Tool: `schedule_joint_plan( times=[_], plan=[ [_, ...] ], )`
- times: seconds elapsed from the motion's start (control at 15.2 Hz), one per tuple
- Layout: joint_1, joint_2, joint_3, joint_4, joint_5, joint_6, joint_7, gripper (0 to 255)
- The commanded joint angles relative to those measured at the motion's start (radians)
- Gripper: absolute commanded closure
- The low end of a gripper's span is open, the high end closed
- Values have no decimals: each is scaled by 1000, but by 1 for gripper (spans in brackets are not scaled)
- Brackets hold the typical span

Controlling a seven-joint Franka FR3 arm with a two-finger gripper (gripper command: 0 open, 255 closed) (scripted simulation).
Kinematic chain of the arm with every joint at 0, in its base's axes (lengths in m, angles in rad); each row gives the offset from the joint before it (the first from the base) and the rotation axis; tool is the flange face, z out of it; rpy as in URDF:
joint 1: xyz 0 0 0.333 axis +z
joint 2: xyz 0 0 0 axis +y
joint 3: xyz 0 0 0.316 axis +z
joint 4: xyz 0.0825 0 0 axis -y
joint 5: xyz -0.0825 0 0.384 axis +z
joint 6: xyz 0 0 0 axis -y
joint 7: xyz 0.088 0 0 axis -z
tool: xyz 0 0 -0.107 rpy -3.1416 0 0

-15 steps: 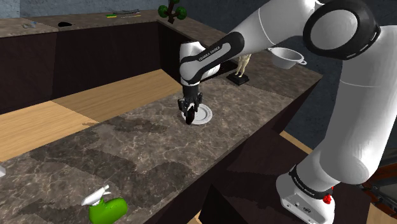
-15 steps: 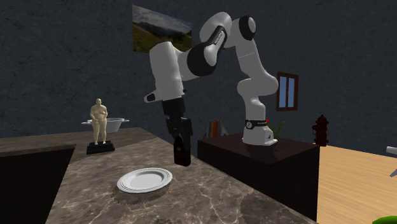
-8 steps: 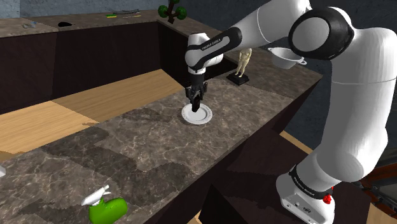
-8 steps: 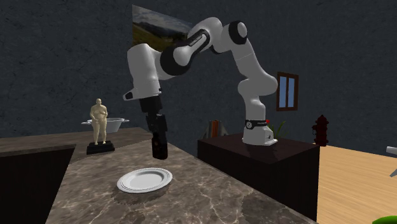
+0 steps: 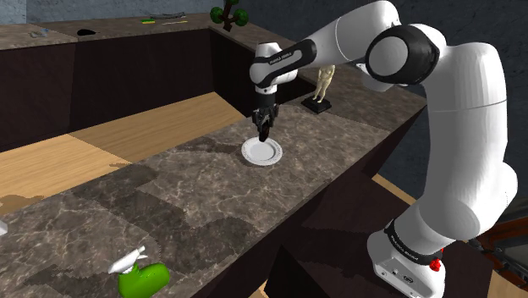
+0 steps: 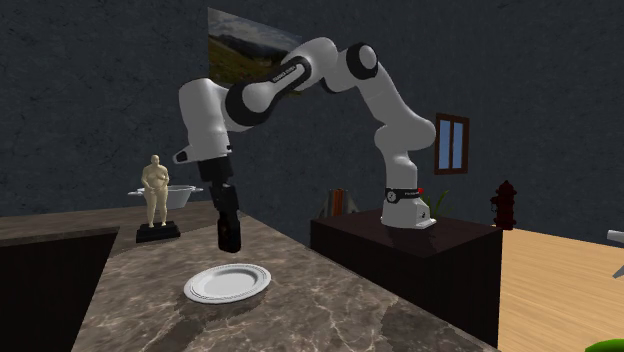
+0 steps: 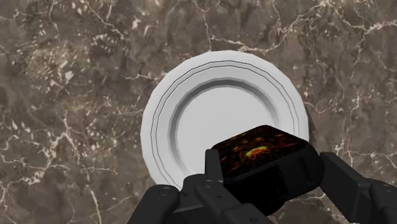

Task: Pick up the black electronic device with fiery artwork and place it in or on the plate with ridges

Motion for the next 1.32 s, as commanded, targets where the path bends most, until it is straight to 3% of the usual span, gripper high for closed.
schedule_joint_plan(
  times=[0.0,0.79,1.25],
  plan=[
    [0,17,-1,-1,-2,18,-1,255],
    [6,123,-9,4,-10,119,-1,255],
    [6,128,-9,5,-11,123,-1,255]
  ],
)
